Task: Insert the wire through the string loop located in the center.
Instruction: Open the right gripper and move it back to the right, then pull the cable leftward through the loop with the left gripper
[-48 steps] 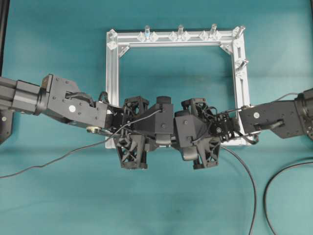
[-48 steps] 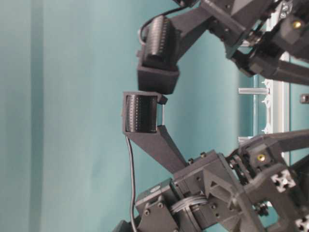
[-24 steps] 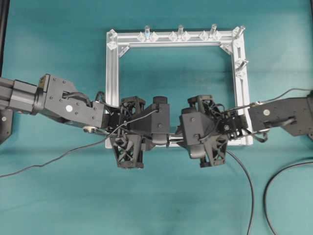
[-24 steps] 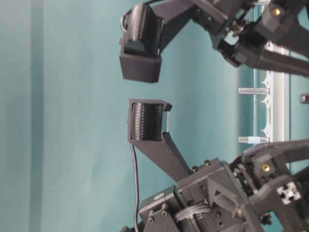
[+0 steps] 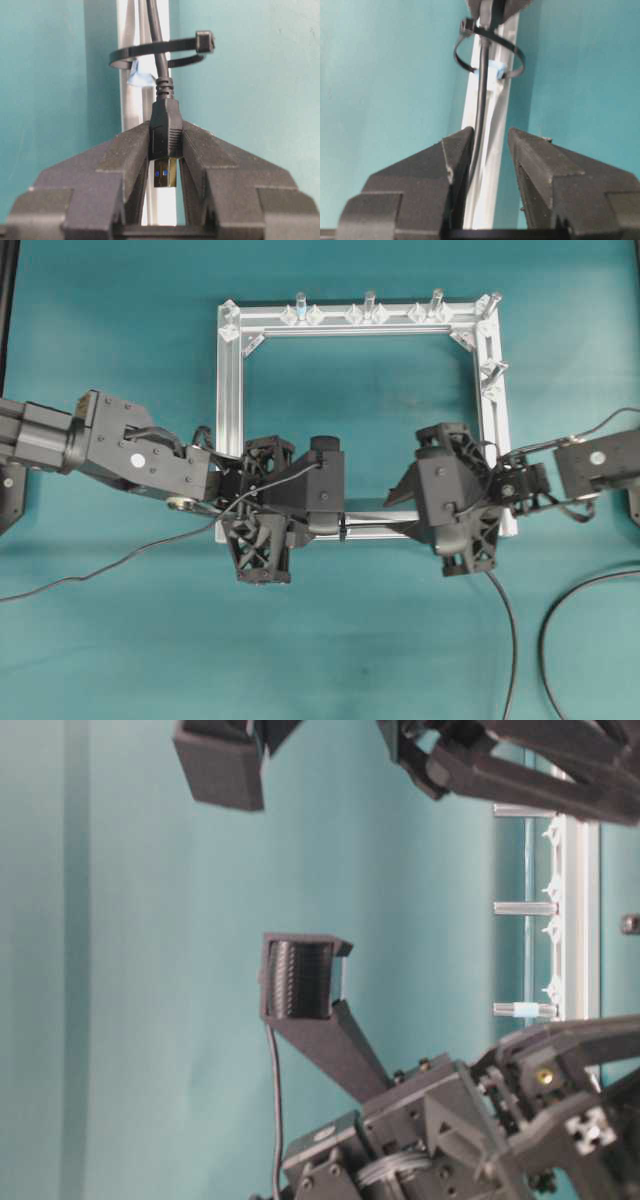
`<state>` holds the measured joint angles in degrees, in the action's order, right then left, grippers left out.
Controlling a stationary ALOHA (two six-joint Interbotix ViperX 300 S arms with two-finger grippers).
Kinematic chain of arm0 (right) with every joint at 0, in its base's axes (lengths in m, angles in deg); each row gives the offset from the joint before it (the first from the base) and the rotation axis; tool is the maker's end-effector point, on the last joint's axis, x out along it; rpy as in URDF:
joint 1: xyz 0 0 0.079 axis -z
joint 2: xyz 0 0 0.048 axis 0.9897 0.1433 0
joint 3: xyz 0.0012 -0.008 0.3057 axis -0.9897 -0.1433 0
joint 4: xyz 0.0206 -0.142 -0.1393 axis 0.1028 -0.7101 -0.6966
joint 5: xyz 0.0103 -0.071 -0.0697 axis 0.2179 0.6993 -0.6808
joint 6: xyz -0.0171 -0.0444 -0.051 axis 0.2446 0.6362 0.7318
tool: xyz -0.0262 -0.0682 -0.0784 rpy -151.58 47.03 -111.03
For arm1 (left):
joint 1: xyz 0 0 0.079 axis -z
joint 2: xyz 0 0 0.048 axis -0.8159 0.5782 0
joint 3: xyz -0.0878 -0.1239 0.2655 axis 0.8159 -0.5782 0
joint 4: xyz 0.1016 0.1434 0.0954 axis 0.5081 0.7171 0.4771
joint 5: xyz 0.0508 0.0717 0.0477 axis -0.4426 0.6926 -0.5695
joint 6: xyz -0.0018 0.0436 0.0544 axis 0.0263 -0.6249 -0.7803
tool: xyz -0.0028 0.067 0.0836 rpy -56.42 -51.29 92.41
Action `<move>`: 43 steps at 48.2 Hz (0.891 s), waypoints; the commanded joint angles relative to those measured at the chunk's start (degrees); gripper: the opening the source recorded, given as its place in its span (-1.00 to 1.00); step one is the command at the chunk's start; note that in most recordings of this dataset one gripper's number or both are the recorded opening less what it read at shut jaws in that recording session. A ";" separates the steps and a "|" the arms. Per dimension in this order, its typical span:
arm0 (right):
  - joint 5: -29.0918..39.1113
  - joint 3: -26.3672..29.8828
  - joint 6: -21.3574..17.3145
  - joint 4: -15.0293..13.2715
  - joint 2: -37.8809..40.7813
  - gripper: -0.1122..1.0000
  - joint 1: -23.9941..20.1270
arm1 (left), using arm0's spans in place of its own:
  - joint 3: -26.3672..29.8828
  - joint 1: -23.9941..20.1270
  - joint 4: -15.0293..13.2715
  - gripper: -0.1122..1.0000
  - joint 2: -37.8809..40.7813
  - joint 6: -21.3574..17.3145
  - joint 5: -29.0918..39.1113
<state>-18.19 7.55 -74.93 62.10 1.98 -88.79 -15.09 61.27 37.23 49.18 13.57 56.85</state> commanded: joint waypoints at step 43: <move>-1.32 -0.35 0.00 -0.09 -1.49 -0.14 -0.26 | -6.50 0.09 -0.09 -0.47 -10.11 0.62 -0.09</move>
<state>-19.07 6.67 -74.93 62.10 1.54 -88.79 -21.07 61.27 37.23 41.79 13.57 56.94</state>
